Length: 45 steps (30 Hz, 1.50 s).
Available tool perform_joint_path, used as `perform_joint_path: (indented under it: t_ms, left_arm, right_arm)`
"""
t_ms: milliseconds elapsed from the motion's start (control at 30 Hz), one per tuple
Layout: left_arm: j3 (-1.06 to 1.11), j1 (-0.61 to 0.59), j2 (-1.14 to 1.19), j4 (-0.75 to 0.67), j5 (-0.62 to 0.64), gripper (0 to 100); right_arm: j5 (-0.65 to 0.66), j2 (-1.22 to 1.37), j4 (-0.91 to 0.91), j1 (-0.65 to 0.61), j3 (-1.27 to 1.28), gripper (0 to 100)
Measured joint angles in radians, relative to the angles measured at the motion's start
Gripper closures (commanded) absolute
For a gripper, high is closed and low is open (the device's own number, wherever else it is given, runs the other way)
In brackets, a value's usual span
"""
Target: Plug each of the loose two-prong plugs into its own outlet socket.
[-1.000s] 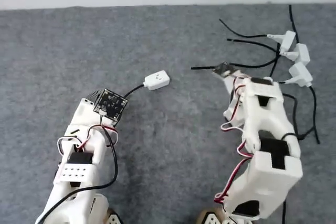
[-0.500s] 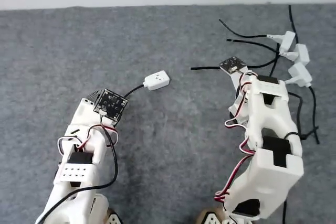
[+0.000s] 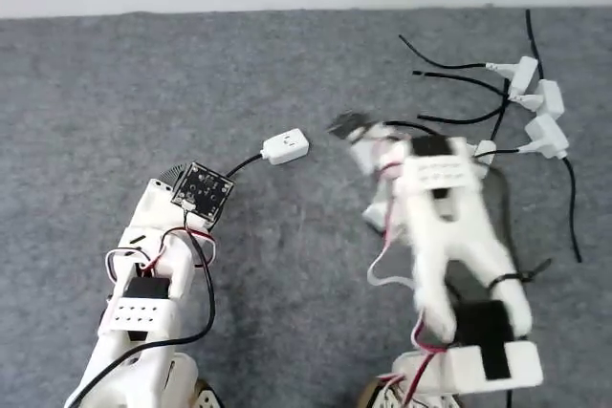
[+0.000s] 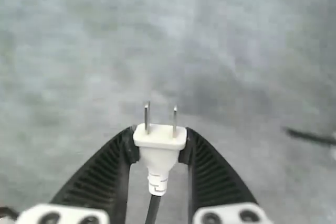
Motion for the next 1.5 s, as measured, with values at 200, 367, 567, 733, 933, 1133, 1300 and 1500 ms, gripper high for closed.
perform_joint_path:
  t_ms: [200, 367, 567, 733, 933, 1133, 1300, 1500]
  left_arm:
    - [0.000, -0.002, 0.000, 0.000, 0.000, 79]
    - [0.000, 0.000, 0.000, 0.000, 0.000, 79]
    - [0.000, -0.002, 0.000, 0.000, 0.000, 79]
    - [0.000, -0.002, 0.000, 0.000, 0.000, 79]
    - [0.000, -0.002, 0.000, 0.000, 0.000, 79]
    - [0.000, 0.000, 0.000, 0.000, 0.000, 79]
    - [0.000, -0.002, 0.000, 0.000, 0.000, 79]
    - [0.000, -0.002, 0.000, 0.000, 0.000, 79]
  right_arm:
    - [-0.161, 0.014, -0.206, -0.054, 0.121, 99.0]
    - [-0.129, 0.080, -0.216, -0.057, 0.121, 98.9]
    - [-0.114, 0.150, -0.218, -0.051, 0.118, 97.5]
    - [-0.114, 0.170, -0.215, -0.052, 0.107, 76.3]
    - [-0.112, 0.170, -0.212, -0.052, 0.114, 66.4]
    - [-0.095, 0.176, -0.213, -0.011, 0.118, 70.8]
    - [-0.075, 0.170, -0.210, 0.002, 0.132, 73.0]
    - [-0.072, 0.170, -0.210, 0.006, 0.132, 92.0]
